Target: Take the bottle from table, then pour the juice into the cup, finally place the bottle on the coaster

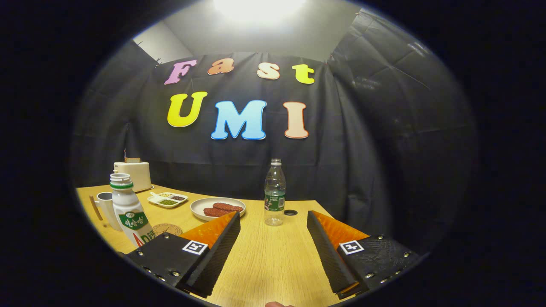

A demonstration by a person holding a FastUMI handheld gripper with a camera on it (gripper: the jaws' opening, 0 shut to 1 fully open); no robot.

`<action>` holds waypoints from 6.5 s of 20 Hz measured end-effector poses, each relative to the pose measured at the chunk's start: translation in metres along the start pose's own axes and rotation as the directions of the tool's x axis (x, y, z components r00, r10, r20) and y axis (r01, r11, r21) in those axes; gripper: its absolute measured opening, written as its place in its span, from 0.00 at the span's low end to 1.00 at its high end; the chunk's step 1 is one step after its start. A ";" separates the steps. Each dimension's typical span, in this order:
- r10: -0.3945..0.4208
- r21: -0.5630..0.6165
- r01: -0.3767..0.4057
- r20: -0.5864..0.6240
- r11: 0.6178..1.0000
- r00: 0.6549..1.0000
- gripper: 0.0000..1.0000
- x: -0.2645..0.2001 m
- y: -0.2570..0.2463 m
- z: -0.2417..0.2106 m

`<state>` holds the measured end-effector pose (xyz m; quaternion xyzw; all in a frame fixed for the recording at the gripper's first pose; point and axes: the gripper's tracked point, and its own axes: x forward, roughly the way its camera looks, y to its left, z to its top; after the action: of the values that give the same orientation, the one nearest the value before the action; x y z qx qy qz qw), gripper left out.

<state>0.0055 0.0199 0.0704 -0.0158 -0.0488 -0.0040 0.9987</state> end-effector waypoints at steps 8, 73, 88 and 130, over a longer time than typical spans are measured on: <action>0.046 0.079 -0.047 0.005 0.996 0.999 0.96 -0.041 0.036 0.034; -0.044 -0.005 0.044 -0.077 0.999 0.996 0.67 -0.013 0.200 -0.044; 0.135 -0.341 -0.117 0.027 0.933 0.991 0.67 -0.010 0.252 0.013; 0.211 -0.751 -0.239 -0.136 0.616 0.968 0.68 0.025 0.285 -0.012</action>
<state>0.0338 0.3044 0.0519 -0.4397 -0.0232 0.1006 0.8922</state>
